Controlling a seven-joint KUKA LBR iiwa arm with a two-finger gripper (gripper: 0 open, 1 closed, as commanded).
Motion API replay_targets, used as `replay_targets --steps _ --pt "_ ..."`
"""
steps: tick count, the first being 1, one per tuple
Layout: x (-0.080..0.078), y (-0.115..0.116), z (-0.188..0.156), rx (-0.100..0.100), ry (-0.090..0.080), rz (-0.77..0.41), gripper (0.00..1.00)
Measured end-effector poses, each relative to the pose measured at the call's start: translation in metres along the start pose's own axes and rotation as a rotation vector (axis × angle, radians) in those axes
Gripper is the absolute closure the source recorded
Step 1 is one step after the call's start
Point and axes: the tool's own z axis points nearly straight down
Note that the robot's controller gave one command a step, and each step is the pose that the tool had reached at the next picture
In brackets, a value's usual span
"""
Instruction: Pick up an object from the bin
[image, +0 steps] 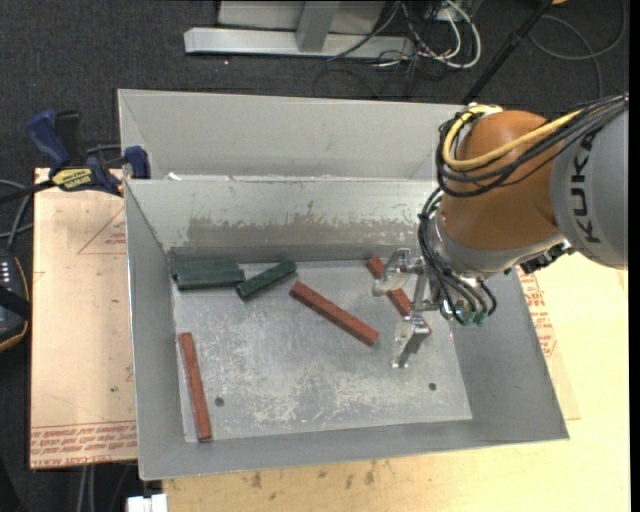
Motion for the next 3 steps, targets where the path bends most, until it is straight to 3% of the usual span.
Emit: replay_targets --steps 1,2,3 --pt "-0.002 0.000 -0.004 0.000 -0.007 0.000 0.00" --pt "-0.012 0.010 0.039 0.000 -0.017 0.043 0.00" --pt "-0.005 0.011 0.101 -0.001 -0.011 0.075 0.00"
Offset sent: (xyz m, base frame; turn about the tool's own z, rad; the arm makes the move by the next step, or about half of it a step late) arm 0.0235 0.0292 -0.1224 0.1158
